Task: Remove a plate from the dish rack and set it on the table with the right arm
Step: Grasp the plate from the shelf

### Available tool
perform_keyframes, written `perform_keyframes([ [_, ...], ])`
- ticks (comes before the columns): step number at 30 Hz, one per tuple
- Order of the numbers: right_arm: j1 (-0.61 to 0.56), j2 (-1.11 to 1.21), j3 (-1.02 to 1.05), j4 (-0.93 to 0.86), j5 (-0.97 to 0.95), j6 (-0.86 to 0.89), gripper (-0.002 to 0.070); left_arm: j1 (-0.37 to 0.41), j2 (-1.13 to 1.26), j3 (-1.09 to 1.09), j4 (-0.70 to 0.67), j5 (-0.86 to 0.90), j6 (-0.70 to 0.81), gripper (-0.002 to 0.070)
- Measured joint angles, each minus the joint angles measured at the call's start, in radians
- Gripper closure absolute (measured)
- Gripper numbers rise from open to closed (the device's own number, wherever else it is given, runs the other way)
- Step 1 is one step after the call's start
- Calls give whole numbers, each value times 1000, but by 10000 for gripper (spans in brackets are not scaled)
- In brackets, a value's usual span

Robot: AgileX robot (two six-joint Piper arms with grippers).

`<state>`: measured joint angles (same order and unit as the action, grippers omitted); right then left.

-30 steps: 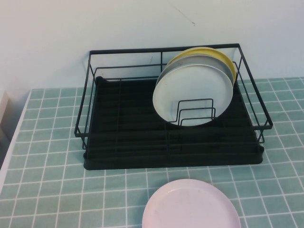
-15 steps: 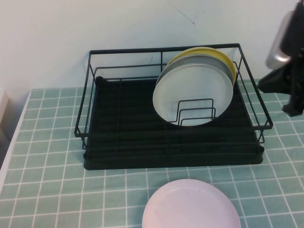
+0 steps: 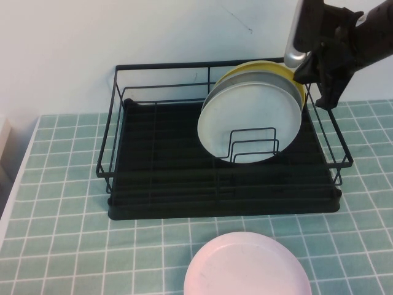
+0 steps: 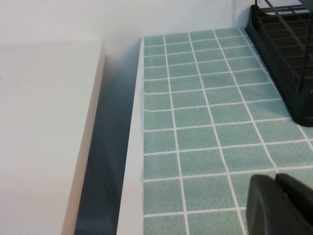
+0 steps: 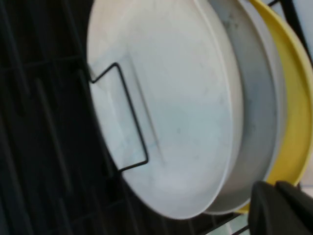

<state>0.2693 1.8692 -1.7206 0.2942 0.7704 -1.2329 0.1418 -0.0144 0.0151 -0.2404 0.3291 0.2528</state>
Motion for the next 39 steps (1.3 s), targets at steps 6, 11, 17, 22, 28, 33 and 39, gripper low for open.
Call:
perform_keyframes([
  [6, 0, 38, -7, 46, -28, -130, 486, 0, 0, 0, 0, 0, 0, 678],
  [11, 13, 64, -7, 92, -36, -286, 315, 0, 0, 0, 0, 0, 0, 678],
  [17, 35, 89, -7, 107, -95, -345, 299, 0, 0, 0, 2, -2, 0, 678],
  [22, 41, 113, -7, 107, -137, -350, 324, 0, 0, 0, 4, -2, 0, 678],
  [28, 45, 157, -7, 113, -153, -351, 352, 0, 0, 0, 4, -2, 0, 678],
  [33, 47, 184, -7, 122, -162, -329, 463, 0, 0, 0, 4, -2, 0, 678],
  [39, 55, 156, -7, 127, -140, -233, 549, 0, 0, 0, 4, -2, 0, 678],
])
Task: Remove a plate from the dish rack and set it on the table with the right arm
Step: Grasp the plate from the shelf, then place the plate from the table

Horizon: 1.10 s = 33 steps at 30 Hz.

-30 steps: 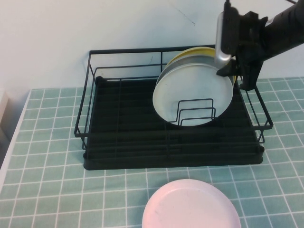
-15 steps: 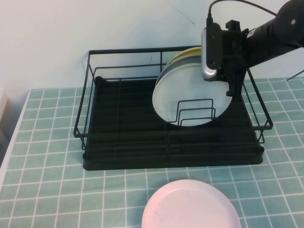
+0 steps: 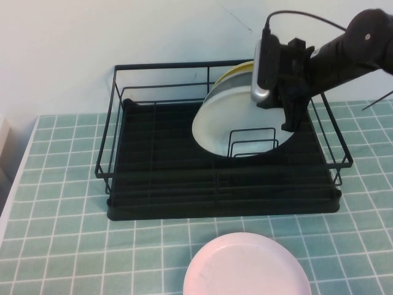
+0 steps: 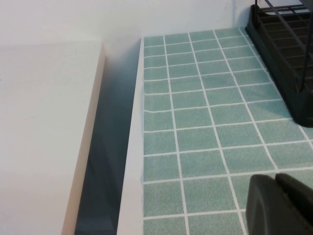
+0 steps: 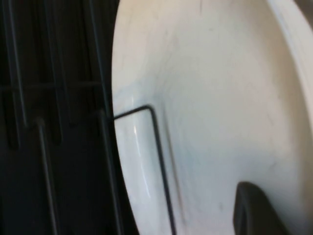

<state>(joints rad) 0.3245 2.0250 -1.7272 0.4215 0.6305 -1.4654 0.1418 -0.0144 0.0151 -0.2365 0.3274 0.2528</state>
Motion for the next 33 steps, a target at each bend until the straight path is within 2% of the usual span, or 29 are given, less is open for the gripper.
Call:
perform_keyframes([
  [10, 2, -268, -1, 0, 50, 288, 551, 0, 0, 0, 1, 0, 0, 678],
  [16, -8, -405, -1, 11, 216, 518, 551, 0, 0, 0, 1, 0, 0, 678],
  [20, -56, -453, 36, 116, 339, 611, 551, 0, 0, 0, 2, 0, 0, 678],
  [26, -201, -525, 266, 423, 513, 594, 551, 0, 0, 0, 3, 0, 0, 678],
  [29, -249, -582, 420, 507, 545, 561, 551, 0, 0, 0, 3, 0, 0, 678],
  [33, -256, -673, 637, 540, 545, 528, 551, 0, 0, 0, 3, 0, 0, 678],
])
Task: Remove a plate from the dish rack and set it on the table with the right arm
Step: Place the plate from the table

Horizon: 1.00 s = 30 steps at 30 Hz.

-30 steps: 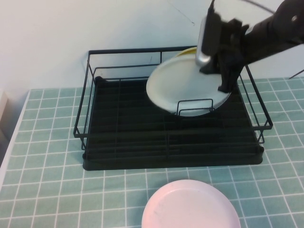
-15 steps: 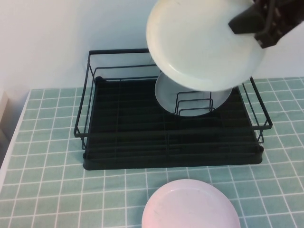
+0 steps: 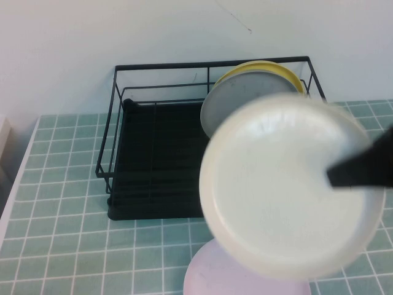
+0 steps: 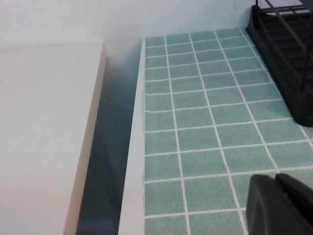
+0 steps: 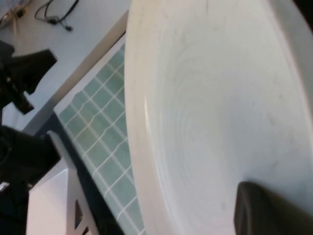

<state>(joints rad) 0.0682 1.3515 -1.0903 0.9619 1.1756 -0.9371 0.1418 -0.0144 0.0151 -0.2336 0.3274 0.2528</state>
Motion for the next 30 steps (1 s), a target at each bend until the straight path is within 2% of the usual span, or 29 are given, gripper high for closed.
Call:
perform_keyframes([
  [5, 0, -99, 226, 12, -62, -33, 551, 0, 0, 0, 0, 0, 0, 678],
  [8, 0, -107, 287, 24, -86, -99, 551, 0, 0, 0, 0, 0, 0, 678],
  [17, 0, -33, 303, 124, -100, -190, 551, 0, 0, 0, 0, 0, 0, 678],
  [25, 0, 72, 303, 125, -62, -306, 551, 0, 0, 0, 0, 0, 0, 678],
  [30, 42, 113, 303, 125, -111, -347, 552, 0, 0, 0, 0, 0, 0, 678],
])
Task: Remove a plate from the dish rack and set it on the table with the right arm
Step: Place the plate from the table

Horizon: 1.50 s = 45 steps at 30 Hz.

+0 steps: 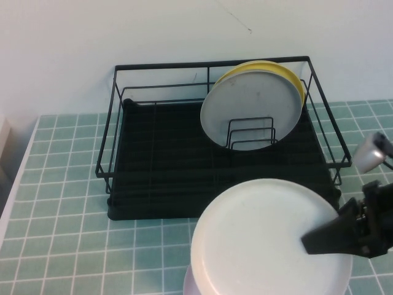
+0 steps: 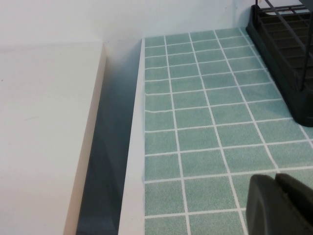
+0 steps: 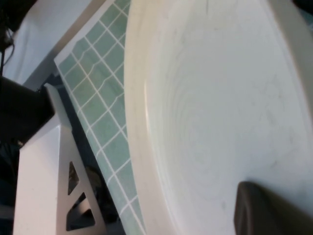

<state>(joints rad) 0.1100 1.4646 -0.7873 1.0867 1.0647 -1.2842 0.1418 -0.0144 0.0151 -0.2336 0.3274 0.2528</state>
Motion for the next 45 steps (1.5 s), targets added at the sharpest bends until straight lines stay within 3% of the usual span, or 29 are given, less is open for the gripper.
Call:
perform_keyframes([
  [9, 100, 65, 0, -2, -177, -47, 552, 0, 0, 0, 0, 0, 0, 678],
  [19, 143, 157, 0, -2, -194, -57, 534, 0, 0, 0, 0, 0, 0, 678],
  [22, 157, 162, 0, -2, -201, -71, 492, 0, 0, 0, 0, 0, 0, 678],
  [29, 160, 163, -9, -7, -227, -90, 282, 0, 0, 0, 0, 0, 0, 678],
  [33, 160, 168, -81, -65, -203, -88, 241, 0, 0, 0, 0, 0, 0, 678],
  [41, 160, 168, -338, -355, 22, 83, 236, 0, 0, 0, -2, 0, 0, 678],
  [43, 160, 168, -395, -420, 85, 145, 274, 0, 0, 0, -2, 0, 0, 678],
  [45, 160, 168, -453, -457, 121, 220, 365, 0, 0, 0, -2, 0, 0, 678],
])
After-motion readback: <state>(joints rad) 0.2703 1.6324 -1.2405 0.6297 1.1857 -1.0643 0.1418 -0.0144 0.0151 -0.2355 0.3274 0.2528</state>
